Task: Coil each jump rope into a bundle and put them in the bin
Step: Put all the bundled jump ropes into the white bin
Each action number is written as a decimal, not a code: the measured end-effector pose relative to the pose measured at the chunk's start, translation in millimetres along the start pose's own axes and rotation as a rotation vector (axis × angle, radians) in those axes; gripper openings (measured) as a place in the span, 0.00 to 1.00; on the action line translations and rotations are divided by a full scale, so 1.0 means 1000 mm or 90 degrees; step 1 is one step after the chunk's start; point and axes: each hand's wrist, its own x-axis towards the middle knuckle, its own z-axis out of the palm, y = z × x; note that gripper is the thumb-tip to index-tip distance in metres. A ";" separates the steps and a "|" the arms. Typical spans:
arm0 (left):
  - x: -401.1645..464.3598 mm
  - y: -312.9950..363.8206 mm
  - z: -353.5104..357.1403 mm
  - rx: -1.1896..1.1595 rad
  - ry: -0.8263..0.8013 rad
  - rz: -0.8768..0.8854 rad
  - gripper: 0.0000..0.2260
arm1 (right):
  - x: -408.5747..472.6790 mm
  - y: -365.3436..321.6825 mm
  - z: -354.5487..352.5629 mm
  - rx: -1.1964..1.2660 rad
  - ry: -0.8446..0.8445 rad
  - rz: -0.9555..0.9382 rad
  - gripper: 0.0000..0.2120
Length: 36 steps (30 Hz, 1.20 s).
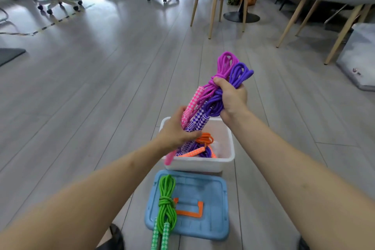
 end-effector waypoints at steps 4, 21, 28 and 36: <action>0.031 -0.016 -0.005 0.138 -0.075 0.017 0.31 | 0.015 0.019 -0.025 0.015 0.076 -0.007 0.18; 0.047 -0.073 0.027 0.442 -0.250 0.040 0.16 | 0.021 0.097 -0.115 -0.405 0.119 -0.062 0.18; 0.044 -0.087 0.010 0.583 -0.297 -0.021 0.22 | 0.015 0.103 -0.113 -0.485 0.081 -0.084 0.19; 0.048 -0.079 0.024 0.409 -0.285 -0.059 0.15 | 0.021 0.104 -0.110 -0.434 0.155 -0.075 0.18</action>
